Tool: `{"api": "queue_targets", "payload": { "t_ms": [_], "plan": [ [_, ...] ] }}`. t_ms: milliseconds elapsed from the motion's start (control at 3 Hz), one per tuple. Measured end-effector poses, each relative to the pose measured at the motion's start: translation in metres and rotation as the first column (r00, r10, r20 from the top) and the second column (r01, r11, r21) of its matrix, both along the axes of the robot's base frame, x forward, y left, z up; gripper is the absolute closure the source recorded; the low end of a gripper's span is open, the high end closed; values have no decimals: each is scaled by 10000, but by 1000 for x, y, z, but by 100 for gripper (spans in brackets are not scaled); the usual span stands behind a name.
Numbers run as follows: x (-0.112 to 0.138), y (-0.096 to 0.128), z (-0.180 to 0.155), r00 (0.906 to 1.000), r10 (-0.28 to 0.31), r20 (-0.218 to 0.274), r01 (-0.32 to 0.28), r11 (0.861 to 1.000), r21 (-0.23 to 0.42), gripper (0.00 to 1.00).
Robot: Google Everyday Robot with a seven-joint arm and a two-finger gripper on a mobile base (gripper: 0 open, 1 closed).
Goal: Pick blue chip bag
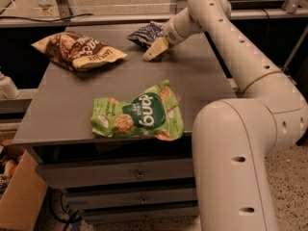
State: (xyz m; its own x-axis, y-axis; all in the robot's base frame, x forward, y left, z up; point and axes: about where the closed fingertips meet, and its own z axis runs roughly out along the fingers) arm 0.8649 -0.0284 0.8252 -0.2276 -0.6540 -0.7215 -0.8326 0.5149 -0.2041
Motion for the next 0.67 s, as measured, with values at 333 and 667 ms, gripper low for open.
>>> {"api": "queue_targets", "payload": {
  "t_ms": [333,667],
  "plan": [
    [5,0,-2,9999,-96,-42,97,10000,26,41],
    [5,0,1,9999,-100,-41,100,9999,27,64]
  ]
}}
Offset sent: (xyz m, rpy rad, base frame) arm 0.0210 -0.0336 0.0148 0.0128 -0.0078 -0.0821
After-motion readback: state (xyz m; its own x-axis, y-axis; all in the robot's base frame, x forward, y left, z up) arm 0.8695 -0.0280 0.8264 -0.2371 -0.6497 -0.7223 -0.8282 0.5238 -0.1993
